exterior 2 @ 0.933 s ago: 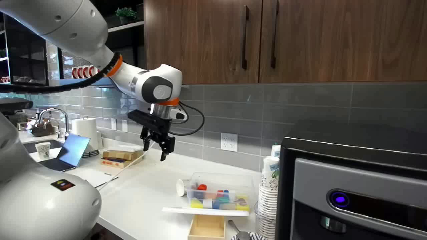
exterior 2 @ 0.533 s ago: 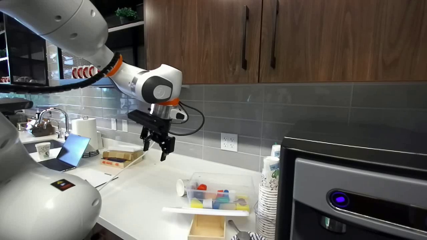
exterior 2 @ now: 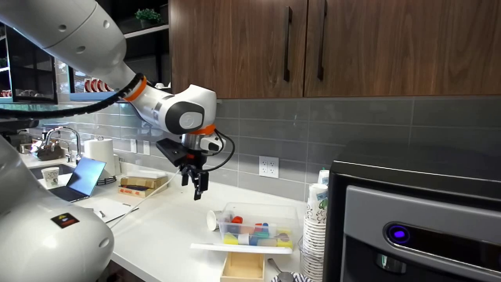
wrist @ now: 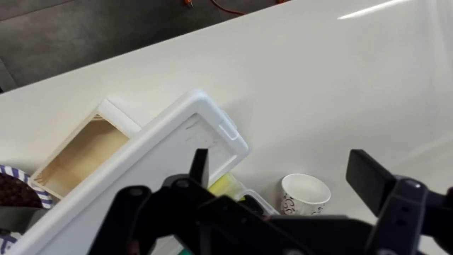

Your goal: Put the lid on the plastic box

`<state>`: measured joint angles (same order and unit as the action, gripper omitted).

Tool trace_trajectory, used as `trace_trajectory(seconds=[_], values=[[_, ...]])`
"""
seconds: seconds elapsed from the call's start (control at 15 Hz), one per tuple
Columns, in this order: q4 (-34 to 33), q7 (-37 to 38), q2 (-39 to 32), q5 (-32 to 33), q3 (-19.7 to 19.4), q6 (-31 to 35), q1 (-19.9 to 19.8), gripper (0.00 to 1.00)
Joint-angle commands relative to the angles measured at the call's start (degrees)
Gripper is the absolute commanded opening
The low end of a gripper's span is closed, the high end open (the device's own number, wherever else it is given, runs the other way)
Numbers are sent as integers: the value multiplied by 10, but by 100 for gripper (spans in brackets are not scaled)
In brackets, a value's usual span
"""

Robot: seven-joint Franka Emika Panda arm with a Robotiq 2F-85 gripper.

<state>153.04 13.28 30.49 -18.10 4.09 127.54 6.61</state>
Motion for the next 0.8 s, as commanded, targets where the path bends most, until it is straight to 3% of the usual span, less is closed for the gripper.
trace_trajectory(seconds=[0.0, 0.07, 0.13, 0.27, 0.73], values=[[80, 78, 37, -23, 20, 65, -23, 100], [96, 101, 43, -25, 23, 75, -28, 100], [54, 129, 9, -15, 26, 64, -40, 100], [62, 181, 24, -10, 33, 56, -57, 100], [53, 299, 2, 0, 13, 73, -143, 100]])
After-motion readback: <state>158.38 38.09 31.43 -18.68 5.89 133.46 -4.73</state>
